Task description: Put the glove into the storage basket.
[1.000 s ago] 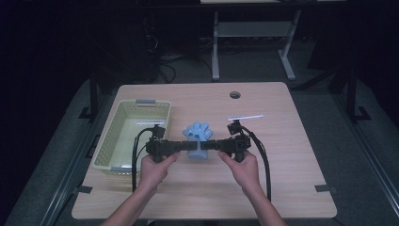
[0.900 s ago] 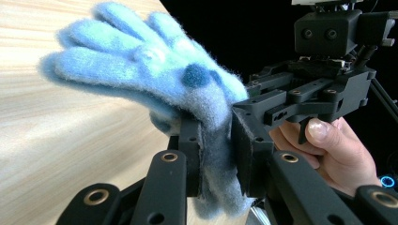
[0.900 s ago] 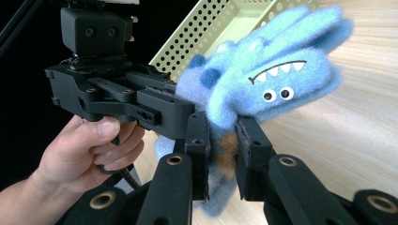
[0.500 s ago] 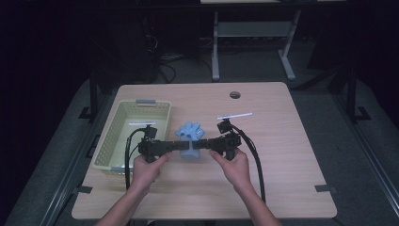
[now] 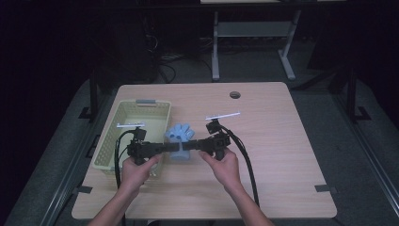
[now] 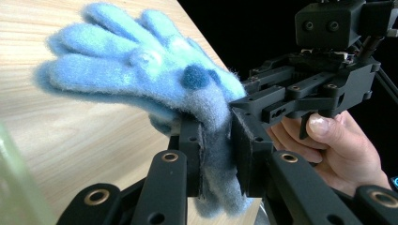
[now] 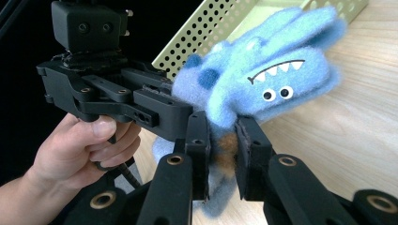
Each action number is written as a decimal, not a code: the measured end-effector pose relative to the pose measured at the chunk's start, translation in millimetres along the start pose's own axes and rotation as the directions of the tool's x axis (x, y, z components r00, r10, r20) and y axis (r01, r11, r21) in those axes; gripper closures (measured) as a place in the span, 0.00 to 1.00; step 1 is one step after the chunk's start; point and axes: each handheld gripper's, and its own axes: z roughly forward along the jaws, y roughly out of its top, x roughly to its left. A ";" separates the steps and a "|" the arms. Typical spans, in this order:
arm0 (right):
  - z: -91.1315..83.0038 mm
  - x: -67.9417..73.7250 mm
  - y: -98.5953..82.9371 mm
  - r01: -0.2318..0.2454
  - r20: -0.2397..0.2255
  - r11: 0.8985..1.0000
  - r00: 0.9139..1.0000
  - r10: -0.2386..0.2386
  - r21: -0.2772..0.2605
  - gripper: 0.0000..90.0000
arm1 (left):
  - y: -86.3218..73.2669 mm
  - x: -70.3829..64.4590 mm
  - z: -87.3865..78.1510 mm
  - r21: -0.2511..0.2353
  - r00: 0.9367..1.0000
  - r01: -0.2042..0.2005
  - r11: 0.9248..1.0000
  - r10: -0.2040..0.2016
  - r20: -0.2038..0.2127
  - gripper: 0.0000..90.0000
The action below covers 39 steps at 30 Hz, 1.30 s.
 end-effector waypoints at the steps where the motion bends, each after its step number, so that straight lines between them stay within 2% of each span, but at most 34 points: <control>1: 1.7 1.3 0.2 0.003 0.001 1.000 1.000 -0.003 0.002 0.86 | -0.3 0.5 -1.6 -0.005 1.000 0.007 1.000 -0.007 0.002 0.83; 9: 11.6 10.4 11.2 0.032 0.007 0.999 0.999 -0.033 0.017 0.86 | 2.1 6.4 -13.4 -0.029 1.000 0.019 0.999 -0.019 0.015 0.83; 13: 17.4 10.8 15.3 0.023 -0.009 0.999 1.000 -0.023 0.023 0.86 | 4.6 9.7 -18.5 -0.029 1.000 0.019 0.999 -0.019 0.009 0.83; 18: 25.0 10.7 19.7 0.015 -0.028 1.000 1.000 -0.014 0.026 0.86 | 4.5 13.2 -28.0 -0.051 1.000 0.027 0.998 -0.027 -0.003 0.83; 22: 32.4 18.4 24.2 0.035 -0.024 0.999 0.999 -0.034 0.028 0.86 | 6.1 14.3 -36.2 -0.048 1.000 0.016 0.999 -0.016 -0.012 0.83; 28: 37.5 22.2 27.6 0.033 -0.033 0.999 0.999 -0.032 0.029 0.86 | 7.6 16.2 -44.9 -0.056 1.000 0.026 0.998 -0.026 -0.011 0.83; 35: 50.5 25.7 32.4 0.018 -0.063 0.999 0.998 -0.017 0.027 0.86 | 9.2 19.4 -57.6 -0.056 0.999 0.022 0.998 -0.023 -0.031 0.83; 39: 56.9 28.3 35.6 0.022 -0.064 0.999 0.998 -0.020 0.031 0.86 | 10.4 25.2 -65.3 -0.057 0.999 0.042 0.997 -0.044 -0.029 0.83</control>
